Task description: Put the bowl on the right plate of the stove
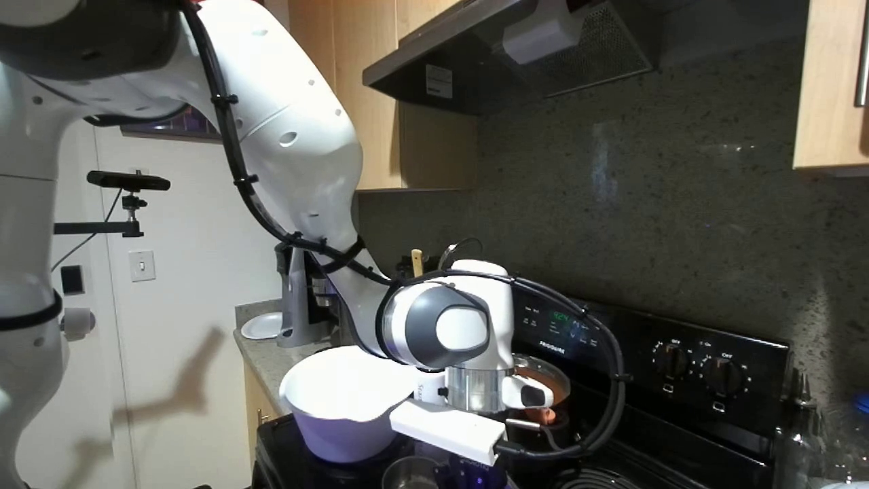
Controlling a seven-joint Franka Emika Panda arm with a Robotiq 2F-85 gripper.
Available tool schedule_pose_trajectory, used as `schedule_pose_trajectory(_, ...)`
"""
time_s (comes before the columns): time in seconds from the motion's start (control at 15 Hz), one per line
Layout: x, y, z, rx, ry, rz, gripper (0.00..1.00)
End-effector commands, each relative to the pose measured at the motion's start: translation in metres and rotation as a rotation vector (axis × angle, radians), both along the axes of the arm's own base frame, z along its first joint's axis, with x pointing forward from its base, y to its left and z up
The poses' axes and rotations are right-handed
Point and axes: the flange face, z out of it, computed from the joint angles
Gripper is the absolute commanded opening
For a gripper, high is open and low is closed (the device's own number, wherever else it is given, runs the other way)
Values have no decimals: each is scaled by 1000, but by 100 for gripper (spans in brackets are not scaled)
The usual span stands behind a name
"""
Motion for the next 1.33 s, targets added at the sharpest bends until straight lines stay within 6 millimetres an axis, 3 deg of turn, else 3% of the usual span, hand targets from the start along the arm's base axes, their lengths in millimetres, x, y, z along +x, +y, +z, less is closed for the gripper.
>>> schedule_pose_trajectory(0.0,-3,-11,-1,-54,-30,-11,3)
schedule_pose_trajectory(0.4,-6,-15,-11,-55,-35,-11,3)
schedule_pose_trajectory(1.13,-1,23,-19,-19,-36,54,3)
schedule_pose_trajectory(1.2,0,25,-19,-21,-33,54,36)
schedule_pose_trajectory(1.27,0,26,-20,-24,-31,58,37)
